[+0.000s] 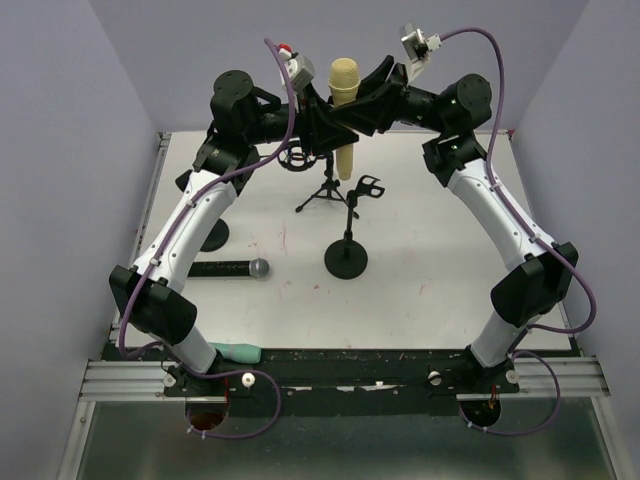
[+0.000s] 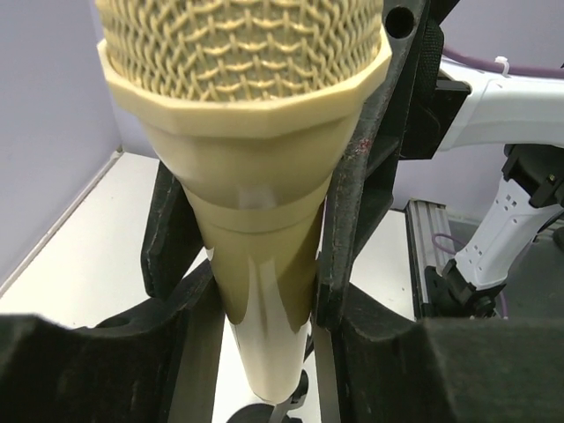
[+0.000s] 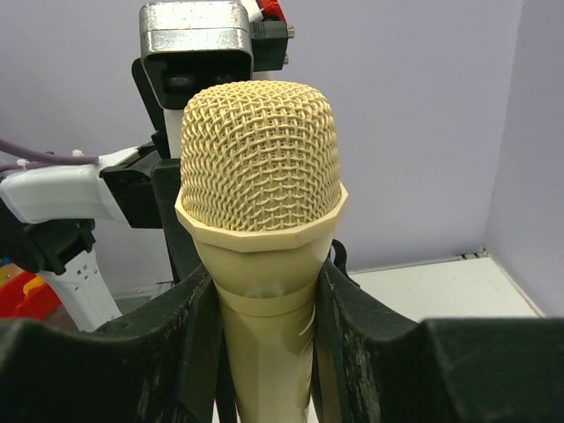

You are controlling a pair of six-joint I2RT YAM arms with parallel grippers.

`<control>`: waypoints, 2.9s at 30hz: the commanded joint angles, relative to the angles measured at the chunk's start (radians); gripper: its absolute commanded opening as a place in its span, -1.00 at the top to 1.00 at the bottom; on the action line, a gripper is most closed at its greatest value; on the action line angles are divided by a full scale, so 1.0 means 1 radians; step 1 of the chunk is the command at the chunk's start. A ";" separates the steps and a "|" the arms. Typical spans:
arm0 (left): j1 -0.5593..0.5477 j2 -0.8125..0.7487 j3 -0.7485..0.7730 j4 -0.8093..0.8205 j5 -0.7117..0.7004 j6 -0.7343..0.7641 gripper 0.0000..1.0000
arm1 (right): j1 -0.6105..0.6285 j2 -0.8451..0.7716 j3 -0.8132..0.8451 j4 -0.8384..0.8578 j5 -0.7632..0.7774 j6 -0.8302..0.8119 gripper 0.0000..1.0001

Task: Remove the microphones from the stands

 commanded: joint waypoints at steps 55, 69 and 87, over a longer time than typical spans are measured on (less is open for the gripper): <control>0.355 -0.292 -1.056 -0.929 -0.885 1.783 -0.23 | -0.024 -0.303 -0.194 -0.826 0.424 -0.725 -0.80; 0.231 -0.427 -0.708 -1.380 -0.502 1.790 -0.34 | -0.076 -0.311 -0.155 -1.034 0.493 -0.627 -0.67; -0.032 -0.067 -0.179 -0.408 0.041 0.672 -0.45 | -0.095 -0.400 -0.168 -1.168 0.534 -0.753 -0.65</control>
